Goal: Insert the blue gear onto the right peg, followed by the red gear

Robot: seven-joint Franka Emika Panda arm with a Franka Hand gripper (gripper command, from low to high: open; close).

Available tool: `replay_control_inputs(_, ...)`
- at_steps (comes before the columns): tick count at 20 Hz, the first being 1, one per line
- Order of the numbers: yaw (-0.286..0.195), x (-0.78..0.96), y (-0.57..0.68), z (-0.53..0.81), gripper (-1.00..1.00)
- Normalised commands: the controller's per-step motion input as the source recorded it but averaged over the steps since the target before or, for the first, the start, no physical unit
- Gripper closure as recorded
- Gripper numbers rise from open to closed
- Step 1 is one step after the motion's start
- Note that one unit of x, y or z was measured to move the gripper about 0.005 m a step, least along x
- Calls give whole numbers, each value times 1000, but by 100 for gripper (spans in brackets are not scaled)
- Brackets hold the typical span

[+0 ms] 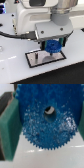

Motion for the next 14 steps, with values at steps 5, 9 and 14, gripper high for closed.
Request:
replay_control_inputs(5,0,164,-29,-95,100)
replay_control_inputs(9,0,57,11,77,100)
replay_control_inputs(14,0,8,29,59,100)
